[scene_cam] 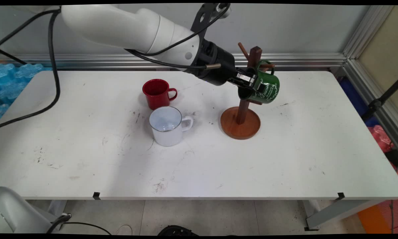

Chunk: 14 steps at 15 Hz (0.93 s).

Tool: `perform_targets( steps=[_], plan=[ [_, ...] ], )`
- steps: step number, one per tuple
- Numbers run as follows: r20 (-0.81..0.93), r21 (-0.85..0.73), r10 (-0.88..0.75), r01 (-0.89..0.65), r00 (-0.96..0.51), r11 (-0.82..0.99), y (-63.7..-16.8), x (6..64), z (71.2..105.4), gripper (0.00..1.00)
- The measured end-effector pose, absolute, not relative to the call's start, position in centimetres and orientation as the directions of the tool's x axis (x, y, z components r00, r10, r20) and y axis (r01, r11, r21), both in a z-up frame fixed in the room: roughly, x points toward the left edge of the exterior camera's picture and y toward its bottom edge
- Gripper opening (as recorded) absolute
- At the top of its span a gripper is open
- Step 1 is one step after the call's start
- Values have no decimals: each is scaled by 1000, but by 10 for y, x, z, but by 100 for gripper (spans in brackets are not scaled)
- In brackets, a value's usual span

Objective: Place the picked object on the table

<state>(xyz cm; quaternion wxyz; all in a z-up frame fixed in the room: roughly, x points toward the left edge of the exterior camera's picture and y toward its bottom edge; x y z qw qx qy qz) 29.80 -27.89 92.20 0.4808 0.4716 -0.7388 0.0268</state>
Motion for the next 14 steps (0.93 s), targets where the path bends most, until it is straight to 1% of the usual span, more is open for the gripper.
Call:
perform_targets(
  steps=[6,14],
  plan=[
    [742,409,-661,-706,-110,577,-275,297,929,0],
    [746,429,-653,-657,-128,620,-258,281,941,0]
  ],
)
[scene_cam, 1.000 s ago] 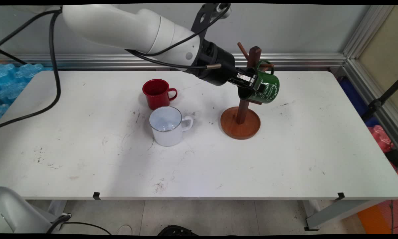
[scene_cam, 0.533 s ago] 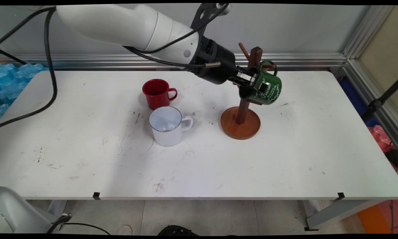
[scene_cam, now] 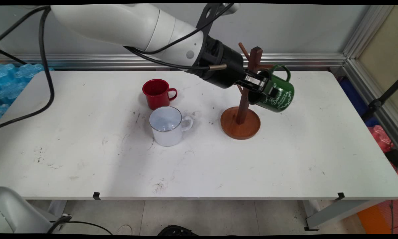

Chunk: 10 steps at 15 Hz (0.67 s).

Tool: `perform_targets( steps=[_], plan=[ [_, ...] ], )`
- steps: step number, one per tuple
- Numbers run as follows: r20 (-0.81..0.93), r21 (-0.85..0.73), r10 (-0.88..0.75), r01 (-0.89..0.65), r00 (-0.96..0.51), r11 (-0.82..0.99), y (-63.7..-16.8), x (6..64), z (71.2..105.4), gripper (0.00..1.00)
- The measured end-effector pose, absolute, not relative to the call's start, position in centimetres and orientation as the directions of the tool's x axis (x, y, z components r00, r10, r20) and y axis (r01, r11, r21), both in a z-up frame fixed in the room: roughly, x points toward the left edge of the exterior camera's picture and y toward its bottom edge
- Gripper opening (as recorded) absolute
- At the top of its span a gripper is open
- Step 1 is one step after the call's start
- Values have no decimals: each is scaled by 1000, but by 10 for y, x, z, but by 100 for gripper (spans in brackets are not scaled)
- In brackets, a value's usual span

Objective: Place the picked object on the table

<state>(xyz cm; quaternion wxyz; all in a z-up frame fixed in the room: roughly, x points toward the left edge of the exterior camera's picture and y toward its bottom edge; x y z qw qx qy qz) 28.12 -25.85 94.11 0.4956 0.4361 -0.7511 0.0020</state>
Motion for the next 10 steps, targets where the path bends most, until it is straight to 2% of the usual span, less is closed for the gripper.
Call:
perform_targets(
  steps=[5,10],
  plan=[
    [747,429,-647,-632,-153,646,-246,276,947,0],
    [715,369,-656,-666,-243,648,-230,295,944,0]
  ],
)
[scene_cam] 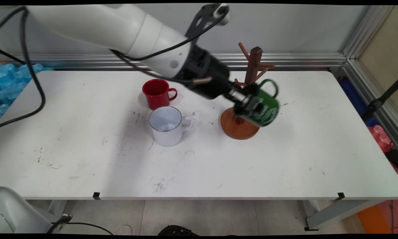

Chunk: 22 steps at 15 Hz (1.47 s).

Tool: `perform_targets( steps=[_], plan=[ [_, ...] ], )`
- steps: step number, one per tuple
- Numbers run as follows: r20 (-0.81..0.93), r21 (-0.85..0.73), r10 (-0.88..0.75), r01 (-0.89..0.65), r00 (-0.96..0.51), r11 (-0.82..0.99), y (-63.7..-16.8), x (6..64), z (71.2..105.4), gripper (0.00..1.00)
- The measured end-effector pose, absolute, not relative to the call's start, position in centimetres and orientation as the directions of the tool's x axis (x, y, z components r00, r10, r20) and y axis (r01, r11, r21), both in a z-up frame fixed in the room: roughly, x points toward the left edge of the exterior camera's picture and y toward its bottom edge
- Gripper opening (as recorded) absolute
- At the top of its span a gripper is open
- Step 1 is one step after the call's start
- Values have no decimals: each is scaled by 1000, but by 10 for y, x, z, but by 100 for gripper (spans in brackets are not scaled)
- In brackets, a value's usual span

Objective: Place the picked object on the table

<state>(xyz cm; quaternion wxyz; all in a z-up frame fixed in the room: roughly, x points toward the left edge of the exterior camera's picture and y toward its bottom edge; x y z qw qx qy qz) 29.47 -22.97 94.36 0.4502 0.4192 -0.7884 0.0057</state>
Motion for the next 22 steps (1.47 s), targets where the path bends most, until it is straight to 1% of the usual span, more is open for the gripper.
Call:
perform_targets(
  steps=[7,12,16,22],
  plan=[
    [619,257,-686,-727,-382,637,-201,329,942,0],
    [508,145,-691,-740,-514,657,-175,348,938,0],
    [417,57,-688,-738,-594,672,-160,358,929,0],
    [311,-32,-681,-724,-663,689,-150,360,910,0]
  ],
)
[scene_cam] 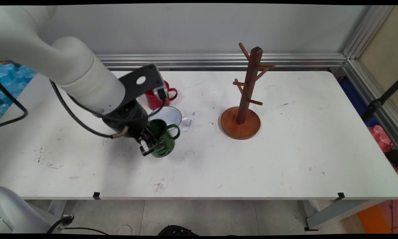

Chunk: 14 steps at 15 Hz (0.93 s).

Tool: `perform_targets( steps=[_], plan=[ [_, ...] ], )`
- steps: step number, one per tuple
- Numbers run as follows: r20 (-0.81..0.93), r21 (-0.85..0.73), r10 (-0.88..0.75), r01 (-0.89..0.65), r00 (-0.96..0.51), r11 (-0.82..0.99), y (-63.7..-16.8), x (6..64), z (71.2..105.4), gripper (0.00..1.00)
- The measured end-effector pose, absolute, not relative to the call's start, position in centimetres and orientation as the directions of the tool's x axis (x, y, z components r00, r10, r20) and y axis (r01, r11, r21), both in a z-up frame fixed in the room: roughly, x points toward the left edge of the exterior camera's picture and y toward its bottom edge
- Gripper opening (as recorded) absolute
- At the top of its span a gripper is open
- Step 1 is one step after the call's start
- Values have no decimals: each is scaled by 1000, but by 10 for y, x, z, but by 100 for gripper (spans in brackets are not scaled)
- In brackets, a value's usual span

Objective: Place the picked object on the table

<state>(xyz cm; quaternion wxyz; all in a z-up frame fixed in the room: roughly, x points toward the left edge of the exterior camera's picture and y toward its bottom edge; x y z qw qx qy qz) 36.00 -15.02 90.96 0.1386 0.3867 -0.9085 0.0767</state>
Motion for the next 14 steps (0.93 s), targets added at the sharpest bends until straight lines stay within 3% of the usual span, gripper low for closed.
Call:
perform_targets(
  steps=[14],
  plan=[
    [178,-120,-647,-669,-742,734,-143,345,861,0]
  ],
)
